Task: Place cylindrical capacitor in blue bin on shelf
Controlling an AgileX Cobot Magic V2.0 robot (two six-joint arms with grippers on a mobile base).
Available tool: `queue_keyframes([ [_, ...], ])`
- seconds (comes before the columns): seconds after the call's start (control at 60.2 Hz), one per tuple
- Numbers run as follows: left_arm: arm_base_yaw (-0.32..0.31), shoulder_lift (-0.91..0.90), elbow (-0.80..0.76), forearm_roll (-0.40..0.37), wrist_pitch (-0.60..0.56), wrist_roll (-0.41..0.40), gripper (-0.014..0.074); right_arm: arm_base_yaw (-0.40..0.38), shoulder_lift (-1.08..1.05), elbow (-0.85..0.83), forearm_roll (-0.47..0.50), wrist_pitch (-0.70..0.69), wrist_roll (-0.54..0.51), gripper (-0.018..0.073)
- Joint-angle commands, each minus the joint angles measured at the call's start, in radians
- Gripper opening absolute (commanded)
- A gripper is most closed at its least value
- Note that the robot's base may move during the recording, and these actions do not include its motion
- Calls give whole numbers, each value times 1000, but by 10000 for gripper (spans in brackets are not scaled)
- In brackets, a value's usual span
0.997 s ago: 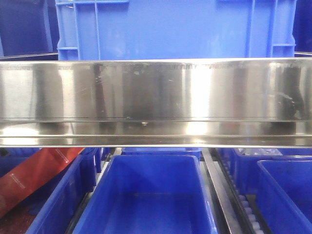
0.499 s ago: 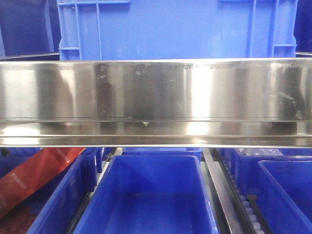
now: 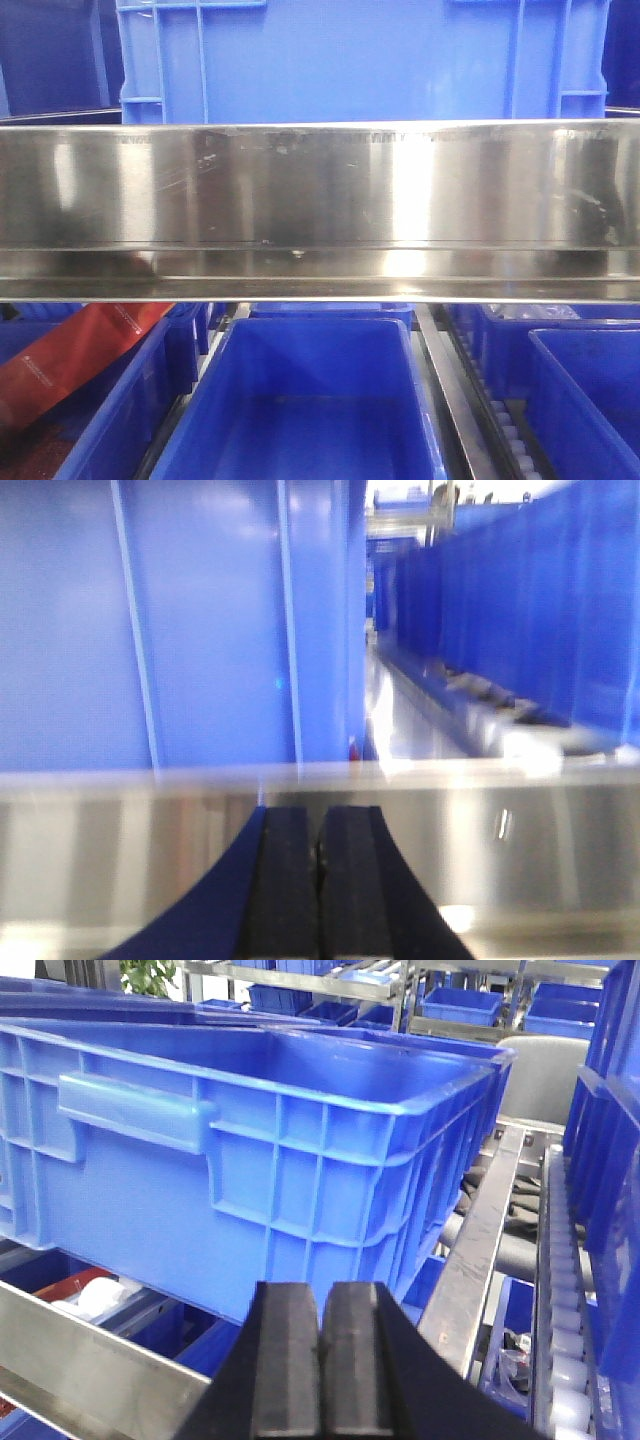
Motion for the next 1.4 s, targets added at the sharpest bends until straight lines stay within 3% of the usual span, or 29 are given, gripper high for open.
queue_keyframes([
  [0.0, 1, -8, 7, -8, -9, -9, -111, 2, -5, 2, -8, -31, 2, -154],
  [1.047, 1, -8, 7, -8, -10, -9, -111, 0, -5, 4, -19, -54, 2, -154],
  [1.163, 1, -8, 7, -8, -10, -9, -111, -74, -5, 9, -19, -62, 2, -154],
  [1.379, 1, -8, 7, -8, -10, -9, -111, -312, -67, 71, -17, -106, 10, -154],
])
